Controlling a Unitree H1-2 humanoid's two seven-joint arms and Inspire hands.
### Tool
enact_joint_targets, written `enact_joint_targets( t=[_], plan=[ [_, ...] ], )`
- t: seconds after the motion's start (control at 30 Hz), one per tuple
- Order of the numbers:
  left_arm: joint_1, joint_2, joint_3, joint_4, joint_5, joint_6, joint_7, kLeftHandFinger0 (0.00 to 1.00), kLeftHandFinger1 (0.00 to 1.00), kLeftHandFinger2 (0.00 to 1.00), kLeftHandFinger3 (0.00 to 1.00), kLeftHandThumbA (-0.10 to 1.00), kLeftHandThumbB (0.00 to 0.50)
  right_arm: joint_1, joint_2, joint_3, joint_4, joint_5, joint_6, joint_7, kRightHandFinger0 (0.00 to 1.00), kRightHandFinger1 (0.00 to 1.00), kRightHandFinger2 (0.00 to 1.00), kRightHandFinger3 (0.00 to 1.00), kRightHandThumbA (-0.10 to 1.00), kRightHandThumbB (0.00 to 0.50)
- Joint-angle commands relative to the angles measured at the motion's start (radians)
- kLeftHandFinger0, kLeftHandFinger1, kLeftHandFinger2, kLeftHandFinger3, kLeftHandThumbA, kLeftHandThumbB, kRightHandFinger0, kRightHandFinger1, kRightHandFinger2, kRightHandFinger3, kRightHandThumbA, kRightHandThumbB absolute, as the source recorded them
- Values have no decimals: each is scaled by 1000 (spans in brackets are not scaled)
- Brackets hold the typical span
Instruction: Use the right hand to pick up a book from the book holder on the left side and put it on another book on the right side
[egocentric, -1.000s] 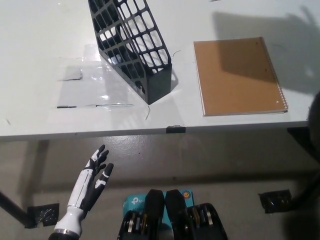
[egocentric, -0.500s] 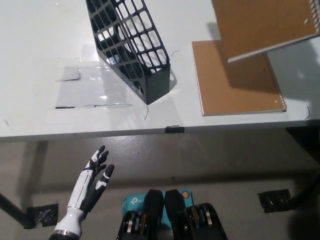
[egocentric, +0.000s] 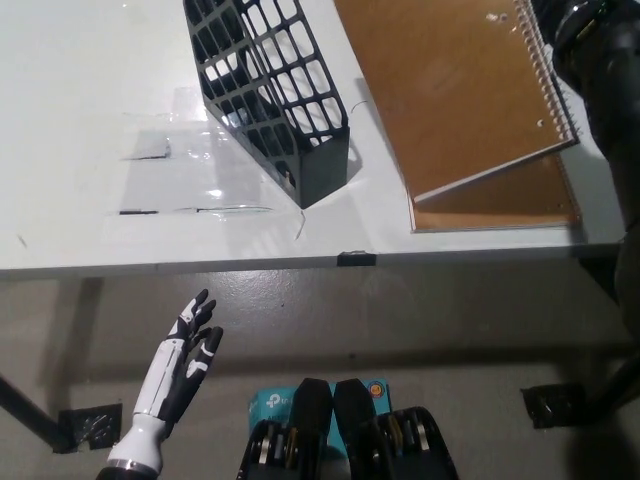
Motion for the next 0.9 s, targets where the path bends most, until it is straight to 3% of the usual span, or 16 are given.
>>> enact_joint_targets(
  t=[0.0, 0.13, 0.2, 0.37, 0.47, 0.63, 0.77, 0.83, 0.87],
  plan=[
    [-5, 3, 6, -30, 3, -11, 22, 970, 1000, 1000, 1000, 906, 144, -79, -36, 6, 2, 0, -124, 83, 0, 141, 711, 1000, -100, 31],
    [2, 2, 6, -34, 5, -13, 22, 977, 1000, 1000, 1000, 904, 135, -68, -45, -10, 36, 7, -121, 48, 0, 71, 684, 1000, -100, 75],
    [1, 1, 7, -32, 0, -13, 20, 983, 1000, 1000, 1000, 887, 130, -60, -49, -13, 45, 7, -137, 46, 0, 63, 684, 1000, -100, 61],
    [-3, -2, 11, -30, -5, -13, 21, 978, 1000, 1000, 1000, 876, 137, -38, -74, -56, 78, 32, -135, 12, 0, 114, 709, 1000, -100, 106],
    [-2, -2, 14, -30, -2, -14, 24, 982, 1000, 1000, 1000, 878, 145, -21, -87, -74, 96, 31, -134, 16, 0, 118, 675, 1000, -100, 83],
    [-3, 0, 14, -35, 6, -8, 24, 969, 1000, 1000, 1000, 889, 134, -1, -101, -91, 112, 26, -142, -37, 0, 138, 702, 1000, -100, 123],
    [0, -5, 16, -33, 3, -13, 26, 968, 1000, 1000, 1000, 880, 135, 33, -106, -101, 122, 25, -158, -39, 0, 117, 722, 1000, -100, 79],
    [1, -6, 17, -38, 2, -5, 23, 969, 1000, 1000, 1000, 876, 134, 46, -104, -88, 122, 9, -183, -45, 0, 165, 840, 1000, -100, 74],
    [3, -8, 17, -37, 0, -7, 23, 975, 1000, 1000, 1000, 870, 127, 56, -102, -81, 122, 1, -198, -45, 0, 166, 876, 1000, -100, 45]
  ],
)
